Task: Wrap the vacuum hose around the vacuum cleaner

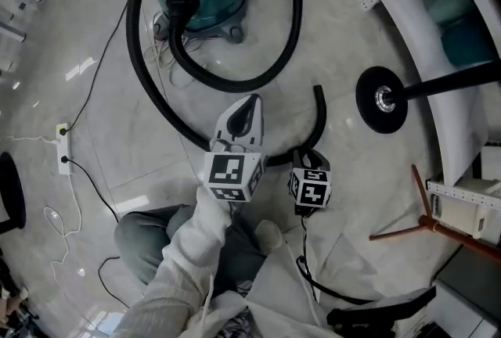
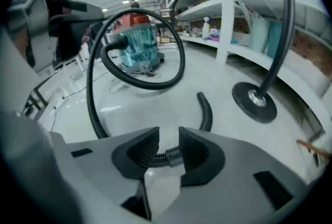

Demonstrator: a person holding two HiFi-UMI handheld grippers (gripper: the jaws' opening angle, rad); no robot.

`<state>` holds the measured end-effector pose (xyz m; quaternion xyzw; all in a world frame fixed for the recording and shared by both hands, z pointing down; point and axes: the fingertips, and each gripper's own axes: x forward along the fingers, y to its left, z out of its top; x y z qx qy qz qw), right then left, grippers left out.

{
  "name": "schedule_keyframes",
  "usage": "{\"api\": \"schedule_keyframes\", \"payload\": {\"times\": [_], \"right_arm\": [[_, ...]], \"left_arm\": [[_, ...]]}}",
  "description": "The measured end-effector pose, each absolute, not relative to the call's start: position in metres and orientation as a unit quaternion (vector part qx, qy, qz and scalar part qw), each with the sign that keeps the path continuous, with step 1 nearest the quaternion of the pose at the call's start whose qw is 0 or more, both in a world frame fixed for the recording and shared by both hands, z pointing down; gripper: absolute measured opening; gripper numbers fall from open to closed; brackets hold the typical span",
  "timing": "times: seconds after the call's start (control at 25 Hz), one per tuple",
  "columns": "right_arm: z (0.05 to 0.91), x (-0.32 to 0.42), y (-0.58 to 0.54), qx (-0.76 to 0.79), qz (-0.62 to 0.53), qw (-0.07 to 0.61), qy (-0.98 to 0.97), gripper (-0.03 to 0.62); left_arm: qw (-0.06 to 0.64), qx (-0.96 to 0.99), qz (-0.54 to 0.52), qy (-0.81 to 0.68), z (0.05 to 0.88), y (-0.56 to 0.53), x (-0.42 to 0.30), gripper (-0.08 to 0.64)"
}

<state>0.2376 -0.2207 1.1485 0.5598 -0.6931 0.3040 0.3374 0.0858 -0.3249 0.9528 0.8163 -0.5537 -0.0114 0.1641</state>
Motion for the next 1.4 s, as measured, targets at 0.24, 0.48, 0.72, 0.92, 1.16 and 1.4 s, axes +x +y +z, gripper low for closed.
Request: {"api": "schedule_keyframes", "payload": {"times": [0.24,0.48,0.72,0.92,1.16,1.4], "right_arm": [[1.223,0.263,-0.197,0.668,0.387,0.331,-0.542,0.191],[1.263,0.275,-0.196,0.718,0.472,0.268,-0.435,0.219],[1.274,0.275,-0.211,0.742,0.465,0.26,-0.407,0.222],[1.27,0.279,-0.199,0.761,0.477,0.243,-0.365,0.222],[1.268,0.283,-0.183,0.775,0.508,0.21,-0.312,0.245],[1.31,0.264,-0.172,0.716,0.604,0.197,-0.291,0.261]], "left_arm": [[0.168,0.82,0.004,-0.547,0.983,-0.312,0.086,0.003],[0.157,0.815,0.006,-0.557,0.989,-0.31,0.076,0.002],[0.149,0.809,0.001,-0.568,0.988,-0.316,0.062,0.003],[0.148,0.812,0.002,-0.564,0.99,-0.314,0.065,0.003],[0.147,0.816,-0.007,-0.559,0.985,-0.313,0.065,0.003],[0.154,0.815,-0.022,-0.559,0.981,-0.313,0.06,0.003]]}}
